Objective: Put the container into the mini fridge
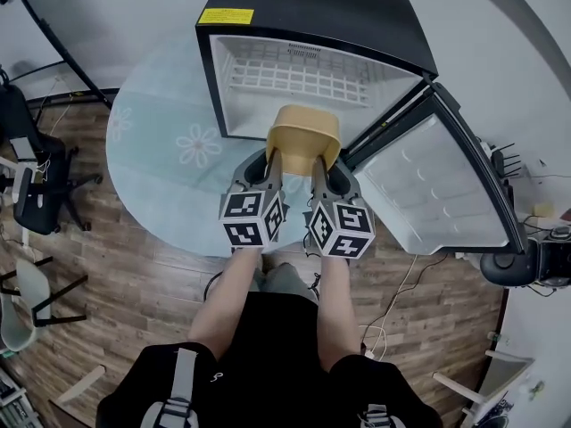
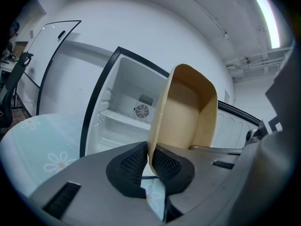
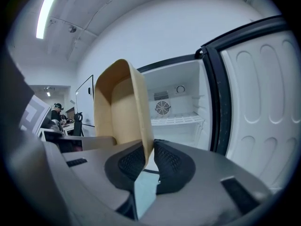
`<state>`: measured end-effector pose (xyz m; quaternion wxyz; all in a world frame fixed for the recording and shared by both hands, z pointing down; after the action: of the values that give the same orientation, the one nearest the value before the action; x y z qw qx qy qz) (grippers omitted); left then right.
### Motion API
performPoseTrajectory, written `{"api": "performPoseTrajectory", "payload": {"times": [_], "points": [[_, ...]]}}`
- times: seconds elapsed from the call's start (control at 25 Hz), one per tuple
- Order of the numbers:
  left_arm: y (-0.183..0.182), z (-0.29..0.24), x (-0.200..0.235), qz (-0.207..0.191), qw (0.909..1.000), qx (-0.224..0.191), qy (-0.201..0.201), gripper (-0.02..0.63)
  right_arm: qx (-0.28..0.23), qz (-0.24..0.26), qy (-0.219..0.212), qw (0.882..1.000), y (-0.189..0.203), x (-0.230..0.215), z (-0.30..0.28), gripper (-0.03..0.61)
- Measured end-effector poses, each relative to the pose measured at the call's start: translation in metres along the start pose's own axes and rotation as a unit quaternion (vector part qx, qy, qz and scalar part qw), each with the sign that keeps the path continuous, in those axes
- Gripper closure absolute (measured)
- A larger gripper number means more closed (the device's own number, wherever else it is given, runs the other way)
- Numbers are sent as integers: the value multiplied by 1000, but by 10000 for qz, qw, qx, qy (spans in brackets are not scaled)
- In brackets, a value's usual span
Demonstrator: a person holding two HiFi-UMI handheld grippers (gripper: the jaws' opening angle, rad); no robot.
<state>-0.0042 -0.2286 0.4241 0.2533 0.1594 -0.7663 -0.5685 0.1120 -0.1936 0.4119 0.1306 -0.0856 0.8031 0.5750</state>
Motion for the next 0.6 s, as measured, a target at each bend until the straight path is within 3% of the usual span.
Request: {"api": "performPoseTrajectory", "payload": {"times": [0.6], "points": [[54,-36,-20,204,9966,800,30,589,603,-390,173,9973,38,-56,-16,538]]}}
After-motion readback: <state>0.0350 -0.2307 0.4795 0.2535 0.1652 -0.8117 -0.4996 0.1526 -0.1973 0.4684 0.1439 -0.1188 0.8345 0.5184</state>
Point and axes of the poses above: the fingertips, and each gripper's own axes: z backward along the fingers, x to its left, y out of its underside, the point moved 3 cm from there along z, backward along the fingers, and after that the axes turned 11 degrees about -z, right-handed, at the moved point
